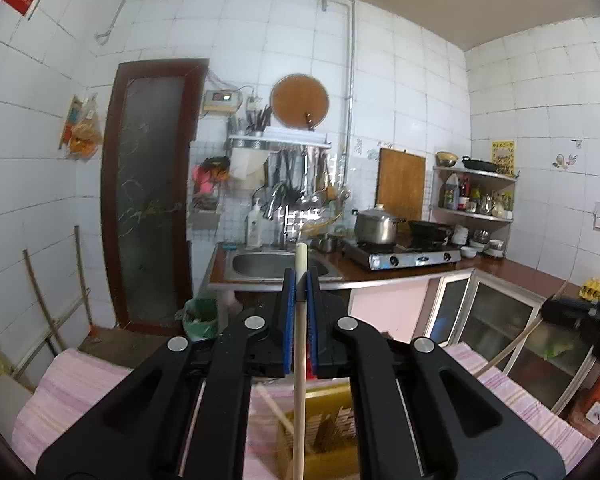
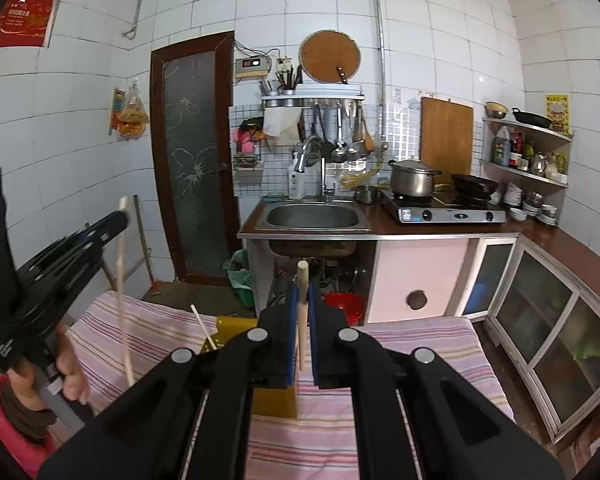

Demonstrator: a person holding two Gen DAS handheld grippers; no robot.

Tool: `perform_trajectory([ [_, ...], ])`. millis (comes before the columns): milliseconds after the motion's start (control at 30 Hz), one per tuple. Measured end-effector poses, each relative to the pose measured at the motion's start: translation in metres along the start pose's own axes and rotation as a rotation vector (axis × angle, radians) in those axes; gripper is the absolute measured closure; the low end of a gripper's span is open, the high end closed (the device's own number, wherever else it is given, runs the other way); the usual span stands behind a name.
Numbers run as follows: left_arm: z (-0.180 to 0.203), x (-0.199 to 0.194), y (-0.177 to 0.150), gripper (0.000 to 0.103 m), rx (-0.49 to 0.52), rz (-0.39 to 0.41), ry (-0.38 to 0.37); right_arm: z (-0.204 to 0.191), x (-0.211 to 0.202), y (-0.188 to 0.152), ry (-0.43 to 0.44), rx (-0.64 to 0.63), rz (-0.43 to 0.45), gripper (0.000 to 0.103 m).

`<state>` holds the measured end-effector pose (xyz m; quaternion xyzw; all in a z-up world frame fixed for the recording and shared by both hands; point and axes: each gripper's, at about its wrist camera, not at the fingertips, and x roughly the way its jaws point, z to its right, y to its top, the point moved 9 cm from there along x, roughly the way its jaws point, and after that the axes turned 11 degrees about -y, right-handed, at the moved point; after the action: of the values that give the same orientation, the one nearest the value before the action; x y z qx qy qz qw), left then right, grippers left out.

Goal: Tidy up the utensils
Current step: 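Carry the chopsticks in both tools over the yellow holder, then lower the chopsticks into the yellow holder and open both tools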

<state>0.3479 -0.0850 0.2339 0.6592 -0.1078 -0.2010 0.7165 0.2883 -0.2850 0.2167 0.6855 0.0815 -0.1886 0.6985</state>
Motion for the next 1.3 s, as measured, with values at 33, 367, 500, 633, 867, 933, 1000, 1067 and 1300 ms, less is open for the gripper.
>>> perform_trajectory([
  [33,0.003,0.008,0.003,0.099,0.003,0.007,-0.005,-0.003,0.005,0.002,0.010,-0.002,-0.004,0.097],
  [367,-0.007,0.096,-0.026,0.099,0.000,0.007,-0.022,-0.027,0.072,-0.014,0.077,-0.048,-0.105,0.097],
  [500,-0.018,0.131,-0.050,0.099,0.008,-0.002,-0.005,-0.034,0.096,-0.028,0.086,-0.062,-0.146,0.097],
  [633,-0.027,0.146,-0.072,0.099,-0.005,-0.015,-0.006,-0.037,0.120,-0.039,0.081,-0.069,-0.179,0.097],
  [867,-0.034,0.149,-0.095,0.098,0.032,-0.036,0.015,-0.043,0.146,-0.052,0.057,-0.066,-0.210,0.097],
  [933,-0.037,0.141,-0.096,0.098,0.050,-0.037,0.031,-0.042,0.151,-0.054,0.046,-0.063,-0.209,0.097],
  [1000,-0.039,0.133,-0.095,0.095,0.053,-0.054,0.038,-0.042,0.155,-0.054,0.033,-0.048,-0.203,0.097],
  [1067,-0.046,0.115,-0.089,0.081,0.041,-0.068,0.048,-0.040,0.155,-0.055,0.022,-0.028,-0.200,0.096],
  [1300,-0.058,0.030,-0.063,0.019,0.054,-0.063,0.109,-0.025,0.130,-0.057,-0.053,0.009,-0.167,0.050],
])
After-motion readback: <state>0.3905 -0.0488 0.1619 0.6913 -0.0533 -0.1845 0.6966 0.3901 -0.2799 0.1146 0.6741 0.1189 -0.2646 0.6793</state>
